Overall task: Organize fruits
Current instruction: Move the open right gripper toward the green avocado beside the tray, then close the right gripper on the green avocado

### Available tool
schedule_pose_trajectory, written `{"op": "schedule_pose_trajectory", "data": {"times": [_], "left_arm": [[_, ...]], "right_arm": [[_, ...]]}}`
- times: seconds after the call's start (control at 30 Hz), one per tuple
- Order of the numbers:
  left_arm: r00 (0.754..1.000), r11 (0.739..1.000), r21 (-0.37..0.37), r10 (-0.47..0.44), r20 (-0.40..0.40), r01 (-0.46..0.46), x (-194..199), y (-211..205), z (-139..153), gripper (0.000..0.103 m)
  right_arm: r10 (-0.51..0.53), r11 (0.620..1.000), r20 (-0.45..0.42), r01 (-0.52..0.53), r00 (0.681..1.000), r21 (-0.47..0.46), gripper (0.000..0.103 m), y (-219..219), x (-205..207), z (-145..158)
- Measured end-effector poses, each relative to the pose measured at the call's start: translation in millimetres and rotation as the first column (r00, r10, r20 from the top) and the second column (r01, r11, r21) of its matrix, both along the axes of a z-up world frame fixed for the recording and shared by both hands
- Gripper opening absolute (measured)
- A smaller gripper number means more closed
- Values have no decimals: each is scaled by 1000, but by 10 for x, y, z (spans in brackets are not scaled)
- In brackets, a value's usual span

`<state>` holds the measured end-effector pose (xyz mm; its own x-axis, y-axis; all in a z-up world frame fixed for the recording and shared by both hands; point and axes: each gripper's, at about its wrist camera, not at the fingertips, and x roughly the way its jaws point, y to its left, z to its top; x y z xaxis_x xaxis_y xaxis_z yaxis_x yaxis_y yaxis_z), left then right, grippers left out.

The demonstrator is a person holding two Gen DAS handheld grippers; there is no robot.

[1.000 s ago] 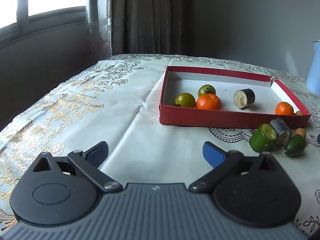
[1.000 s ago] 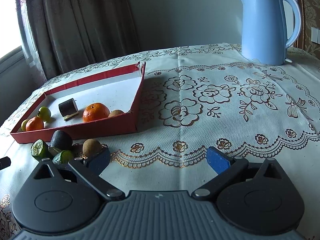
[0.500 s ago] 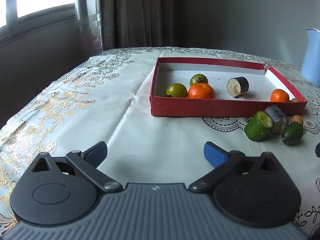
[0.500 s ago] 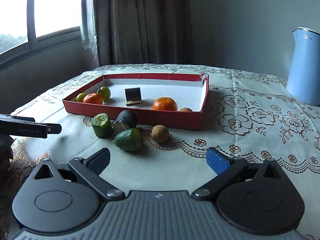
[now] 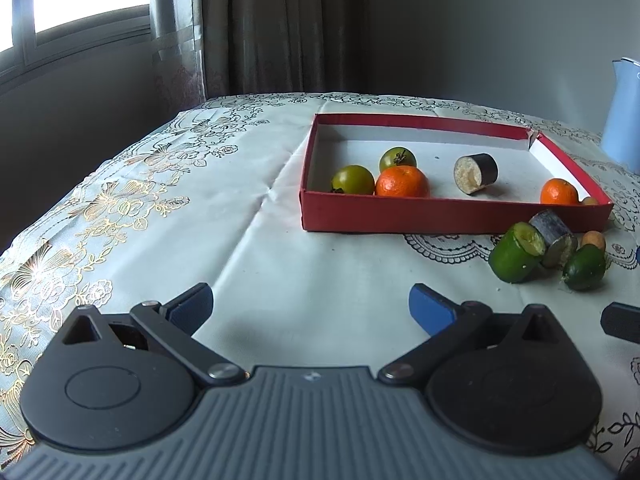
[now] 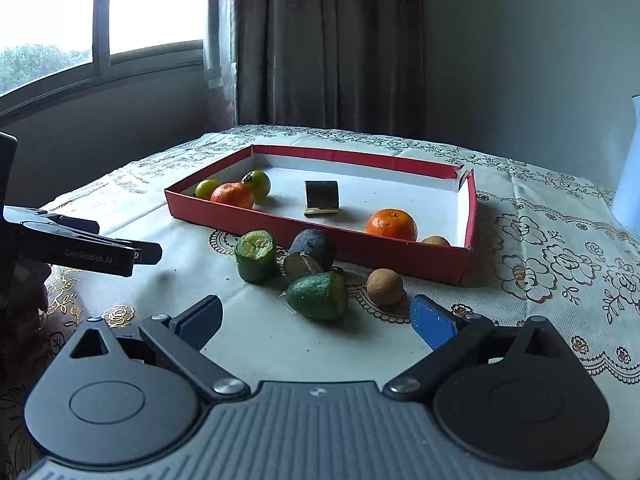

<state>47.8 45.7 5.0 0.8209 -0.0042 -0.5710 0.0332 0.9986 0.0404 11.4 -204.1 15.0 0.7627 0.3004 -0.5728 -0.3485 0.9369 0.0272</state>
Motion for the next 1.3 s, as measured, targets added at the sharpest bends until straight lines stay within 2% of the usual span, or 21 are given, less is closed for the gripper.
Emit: {"op": "schedule_pose_trajectory", "data": {"times": [0.4, 0.53, 0.97, 1.13, 1.3], "left_arm": [[1000, 1000, -15, 8, -1, -8, -5, 25, 2, 103], [1000, 1000, -29, 7, -3, -7, -1, 41, 1, 103], [1000, 997, -72, 8, -8, -8, 12, 94, 0, 103], [1000, 997, -74, 8, -7, -9, 10, 91, 1, 103], [1000, 997, -74, 10, -6, -10, 9, 92, 3, 103]], "right_arm": [[6, 999, -8, -7, 1000, -40, 101, 126, 15, -54], [0, 999, -17, -1, 1000, -42, 93, 129, 37, -63], [-13, 999, -30, 11, 999, -52, 88, 161, 115, -82], [-15, 998, -46, 12, 999, -63, 78, 210, 180, -97], [-20, 998, -55, 16, 998, -65, 77, 226, 226, -96]]}}
